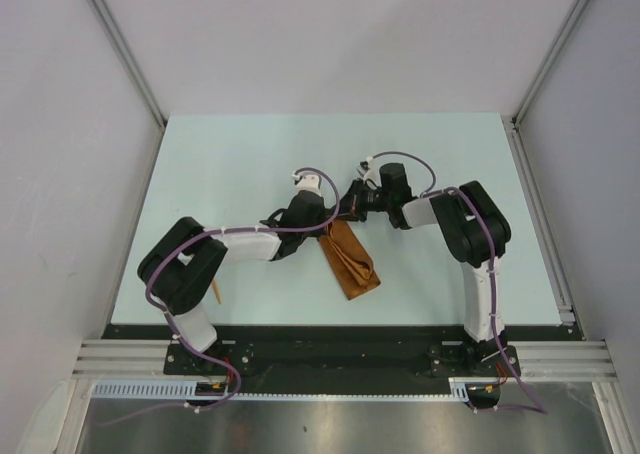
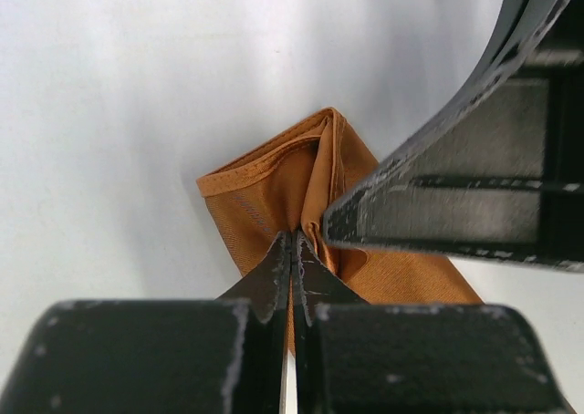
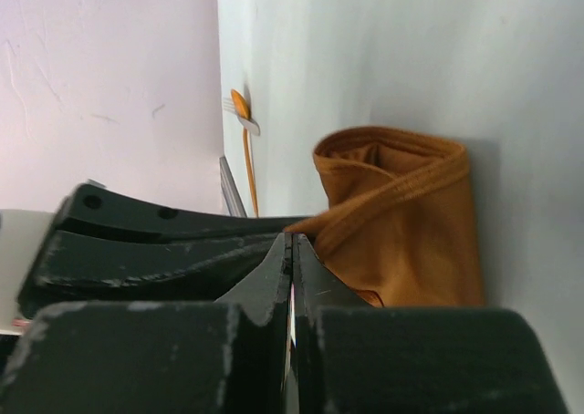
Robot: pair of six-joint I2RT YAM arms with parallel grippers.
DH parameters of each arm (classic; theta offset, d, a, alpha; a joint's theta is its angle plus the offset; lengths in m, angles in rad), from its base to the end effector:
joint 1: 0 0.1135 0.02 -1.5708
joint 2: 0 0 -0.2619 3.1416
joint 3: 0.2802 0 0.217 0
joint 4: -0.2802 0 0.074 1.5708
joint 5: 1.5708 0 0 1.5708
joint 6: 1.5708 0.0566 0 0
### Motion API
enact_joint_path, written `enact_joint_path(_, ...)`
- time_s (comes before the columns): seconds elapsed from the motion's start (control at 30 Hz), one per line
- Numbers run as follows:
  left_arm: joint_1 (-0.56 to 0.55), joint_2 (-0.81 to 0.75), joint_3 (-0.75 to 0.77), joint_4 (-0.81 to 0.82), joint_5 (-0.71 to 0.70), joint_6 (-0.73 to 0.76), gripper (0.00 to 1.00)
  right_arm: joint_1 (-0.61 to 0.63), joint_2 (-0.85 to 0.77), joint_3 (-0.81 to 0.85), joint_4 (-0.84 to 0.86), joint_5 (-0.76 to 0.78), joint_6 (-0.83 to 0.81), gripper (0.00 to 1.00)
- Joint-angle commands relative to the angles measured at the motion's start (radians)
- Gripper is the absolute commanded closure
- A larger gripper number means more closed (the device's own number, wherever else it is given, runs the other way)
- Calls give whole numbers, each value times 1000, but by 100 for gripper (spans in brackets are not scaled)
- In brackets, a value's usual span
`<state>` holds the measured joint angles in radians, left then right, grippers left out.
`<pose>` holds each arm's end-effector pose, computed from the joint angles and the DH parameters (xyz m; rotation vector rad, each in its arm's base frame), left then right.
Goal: Fold the napkin into a case and place the utensils inside
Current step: Grasp the top corner of the smaller rectangle folded napkin from the folded napkin.
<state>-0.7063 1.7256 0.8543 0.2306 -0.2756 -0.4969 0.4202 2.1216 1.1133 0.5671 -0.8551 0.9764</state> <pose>0.2714 -0.2113 0.1745 0.0778 2.2072 -0.3738 0.3656 0.2101 0.1448 -0.0069 2.3012 1.6723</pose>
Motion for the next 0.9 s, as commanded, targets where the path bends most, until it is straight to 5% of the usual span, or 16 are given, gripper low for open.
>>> enact_joint_path(0.0,7,-44,-6,58,21,-26,100,5,7,-15,50,-10,18,100)
enact_joint_path(0.87,10,-81,-50,130,6,-66,100,34,104,-30,132,-7,64,100)
